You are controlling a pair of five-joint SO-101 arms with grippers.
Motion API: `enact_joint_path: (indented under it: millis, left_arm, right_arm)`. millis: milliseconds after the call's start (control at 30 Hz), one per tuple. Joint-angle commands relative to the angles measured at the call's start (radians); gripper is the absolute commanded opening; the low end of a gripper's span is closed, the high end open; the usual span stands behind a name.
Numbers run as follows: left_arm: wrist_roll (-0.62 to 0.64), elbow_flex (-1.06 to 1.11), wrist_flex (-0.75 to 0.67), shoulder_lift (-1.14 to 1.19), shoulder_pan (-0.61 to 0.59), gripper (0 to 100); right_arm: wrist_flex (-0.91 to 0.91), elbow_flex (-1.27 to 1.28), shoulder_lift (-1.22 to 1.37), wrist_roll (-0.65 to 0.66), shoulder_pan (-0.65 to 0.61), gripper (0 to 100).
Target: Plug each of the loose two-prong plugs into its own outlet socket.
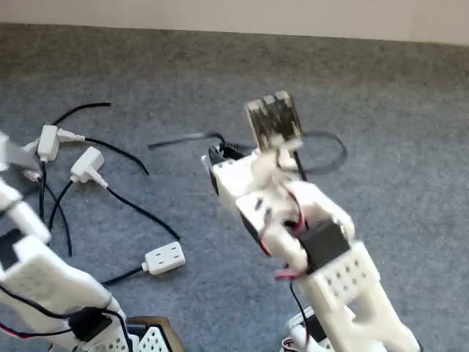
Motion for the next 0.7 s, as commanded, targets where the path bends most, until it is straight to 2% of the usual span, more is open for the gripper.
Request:
enact_joint_path:
  millis: [0,100,233,333,400,533,667]
  left_arm:
    - [-0.051,0.176,0.035,-0.248,0.232,34]
    - [-0.060,0.432,-0.017,-0.456,0.395,34]
    - [-0.051,0.891,-0.328,-0.817,0.539,35]
    - [0.037,1.250,-0.572,-1.127,0.595,38]
    - [0.089,1.452,-0.683,-1.325,0.627,39]
    - [0.186,1.733,-0.772,-1.667,0.699,40]
    - [0.281,1.834,-0.724,-1.920,0.794,43]
  right_arm:
    - [-0.159,0.209,-0.097,-0.009,0.008,0.4]
    - [-0.174,0.214,-0.077,-0.011,0.008,0.4]
    - [-0.173,0.214,-0.047,-0.031,0.008,0.4]
    - [-0.156,0.214,-0.041,-0.063,0.008,0.4]
    - [-0.122,0.199,-0.039,-0.100,-0.002,0.4]
    - [-0.079,0.170,-0.039,-0.135,-0.015,0.4]
    - [-0.074,0.176,-0.038,-0.166,-0.042,0.4]
